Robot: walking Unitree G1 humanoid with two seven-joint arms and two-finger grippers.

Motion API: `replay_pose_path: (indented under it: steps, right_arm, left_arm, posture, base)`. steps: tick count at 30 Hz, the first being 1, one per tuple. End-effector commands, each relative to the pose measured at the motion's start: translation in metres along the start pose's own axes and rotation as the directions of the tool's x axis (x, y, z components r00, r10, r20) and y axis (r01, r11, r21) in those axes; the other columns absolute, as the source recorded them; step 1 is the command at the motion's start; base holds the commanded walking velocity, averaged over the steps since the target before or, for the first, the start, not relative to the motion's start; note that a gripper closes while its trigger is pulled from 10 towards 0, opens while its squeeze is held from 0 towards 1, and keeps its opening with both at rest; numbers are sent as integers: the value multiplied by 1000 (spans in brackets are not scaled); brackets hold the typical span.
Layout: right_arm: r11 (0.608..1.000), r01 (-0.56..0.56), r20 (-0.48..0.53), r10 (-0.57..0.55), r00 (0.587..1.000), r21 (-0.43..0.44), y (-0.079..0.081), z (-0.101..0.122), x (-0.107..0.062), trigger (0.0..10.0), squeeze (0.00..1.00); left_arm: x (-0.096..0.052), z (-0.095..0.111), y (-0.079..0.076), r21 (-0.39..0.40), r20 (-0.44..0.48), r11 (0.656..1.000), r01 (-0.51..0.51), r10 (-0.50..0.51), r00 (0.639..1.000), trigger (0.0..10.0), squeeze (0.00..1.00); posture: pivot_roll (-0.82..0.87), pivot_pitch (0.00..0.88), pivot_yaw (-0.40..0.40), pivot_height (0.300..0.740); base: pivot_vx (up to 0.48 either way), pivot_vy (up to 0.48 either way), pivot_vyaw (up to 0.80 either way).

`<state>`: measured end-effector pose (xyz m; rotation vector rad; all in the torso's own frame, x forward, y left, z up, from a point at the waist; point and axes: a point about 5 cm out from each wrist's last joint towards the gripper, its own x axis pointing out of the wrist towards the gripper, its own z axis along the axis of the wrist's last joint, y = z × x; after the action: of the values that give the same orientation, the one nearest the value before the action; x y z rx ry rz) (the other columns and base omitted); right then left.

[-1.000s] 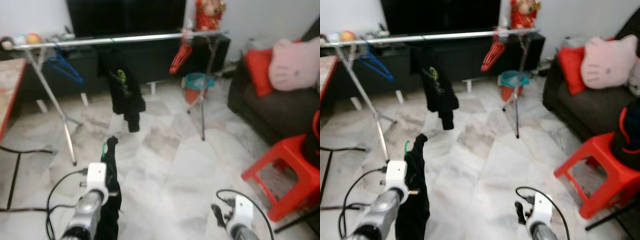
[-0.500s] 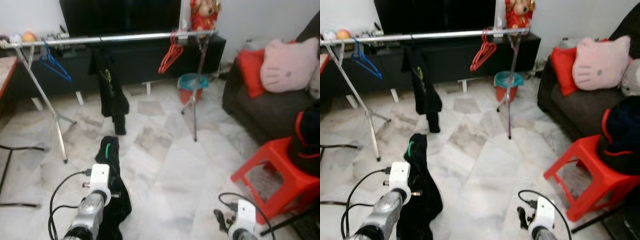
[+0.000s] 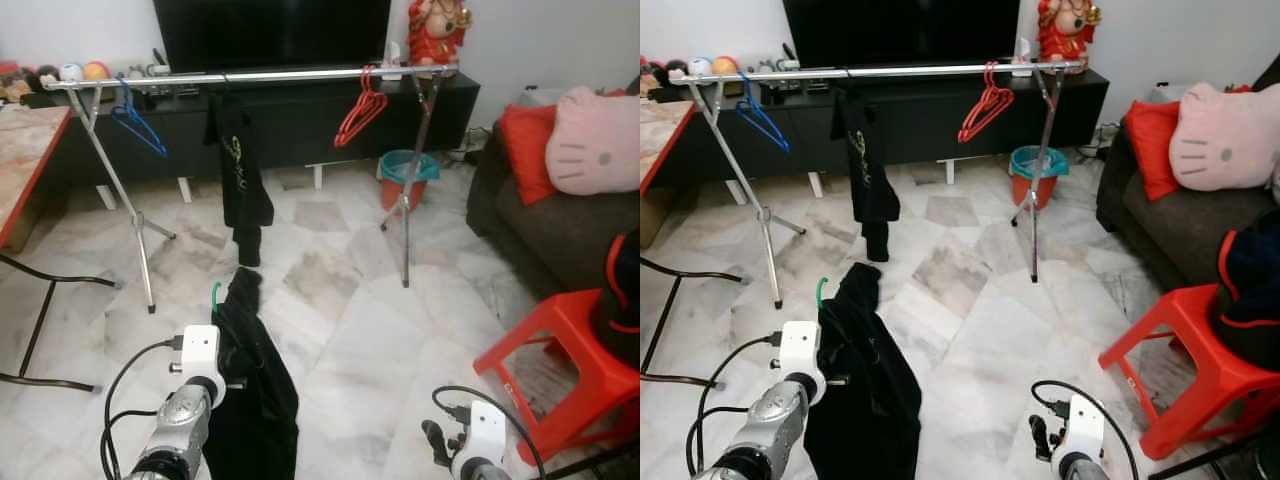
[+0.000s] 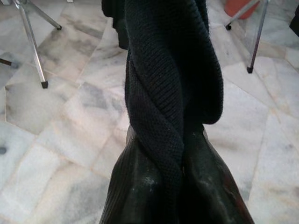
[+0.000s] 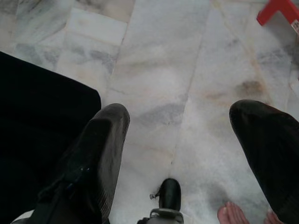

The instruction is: Hang hanger

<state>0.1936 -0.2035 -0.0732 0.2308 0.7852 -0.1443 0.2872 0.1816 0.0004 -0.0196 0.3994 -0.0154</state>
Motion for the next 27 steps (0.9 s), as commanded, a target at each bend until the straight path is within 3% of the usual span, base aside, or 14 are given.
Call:
replay_pose_path:
  steps: [1, 11, 27]
  right_arm:
    - [1000, -8, 14, 8, 1000, -4, 2, 7, 2, 10000, 0]
    - [999, 2, 24, -3, 1000, 51, 1, 10, 3, 10000, 0]
    - [999, -7, 34, 5, 999, 47, 4, 13, 4, 10000, 0]
  left_arm:
    - [6, 17, 1, 13, 54, 1000, 2, -2, 999, 10000, 0]
    - [8, 24, 4, 9, 67, 1000, -4, 3, 998, 10000, 0]
    - [11, 28, 0, 20, 65, 1000, 18, -19, 998, 10000, 0]
  posture:
    - [-3, 0, -31, 740]
    - [-5, 0, -29, 740]
    - [-13, 0, -21, 740]
  base:
    - [307, 0, 0]
    - [339, 0, 0]
    - [375, 0, 0]
